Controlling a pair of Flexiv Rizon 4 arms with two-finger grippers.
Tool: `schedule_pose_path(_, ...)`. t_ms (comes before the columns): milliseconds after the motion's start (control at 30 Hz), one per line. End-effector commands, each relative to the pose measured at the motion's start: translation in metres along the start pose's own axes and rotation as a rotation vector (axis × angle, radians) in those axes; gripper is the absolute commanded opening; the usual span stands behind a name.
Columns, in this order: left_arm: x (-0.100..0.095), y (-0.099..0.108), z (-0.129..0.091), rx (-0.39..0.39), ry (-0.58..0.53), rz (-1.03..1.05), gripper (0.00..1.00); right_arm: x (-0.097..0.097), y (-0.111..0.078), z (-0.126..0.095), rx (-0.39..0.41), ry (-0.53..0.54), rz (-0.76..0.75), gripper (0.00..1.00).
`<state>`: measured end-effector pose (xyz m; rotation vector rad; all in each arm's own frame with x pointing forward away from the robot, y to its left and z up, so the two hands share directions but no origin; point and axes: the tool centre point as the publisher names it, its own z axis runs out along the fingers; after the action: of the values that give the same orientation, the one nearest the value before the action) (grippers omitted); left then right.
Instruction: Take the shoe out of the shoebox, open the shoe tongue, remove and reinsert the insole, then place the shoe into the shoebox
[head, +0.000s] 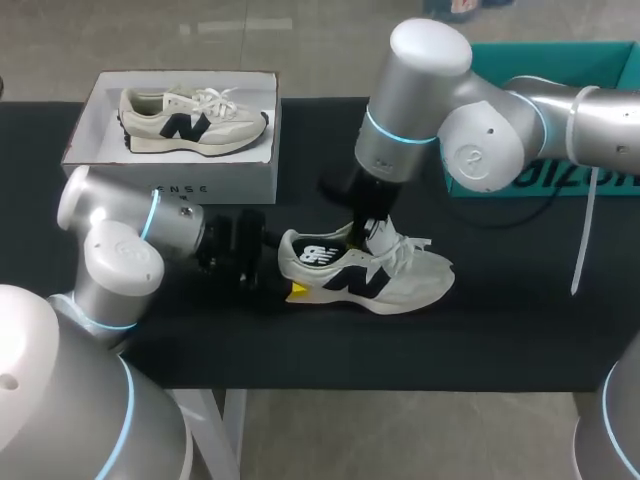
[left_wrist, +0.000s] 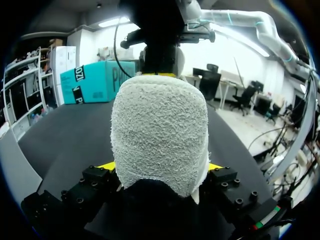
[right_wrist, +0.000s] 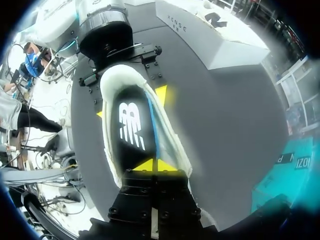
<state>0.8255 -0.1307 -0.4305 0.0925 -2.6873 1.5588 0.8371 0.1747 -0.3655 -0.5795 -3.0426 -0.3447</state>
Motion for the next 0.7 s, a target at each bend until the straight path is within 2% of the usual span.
schedule_pose_path(33,-0.002,0.003,0.005,0.001,-0.002,0.0,0.0,0.003,-0.014,-0.023,-0.032,-0.027,0.01,0.0)
schedule_pose_path(200,-0.002,0.003,0.005,0.001,-0.002,0.0,0.0,0.0,-0.017,-0.038,-0.102,-0.055,0.026,0.0)
schedule_pose_path(367,-0.002,0.003,0.005,0.001,-0.002,0.0,0.0,-0.005,-0.011,-0.041,-0.141,-0.051,0.02,0.0)
schedule_pose_path(467,-0.002,0.003,0.005,0.001,-0.002,0.0,0.0,-0.006,-0.002,-0.036,-0.161,-0.04,0.011,0.0)
schedule_pose_path(700,-0.002,0.003,0.005,0.001,-0.002,0.0,0.0,-0.009,0.04,-0.029,-0.263,-0.025,-0.025,0.0)
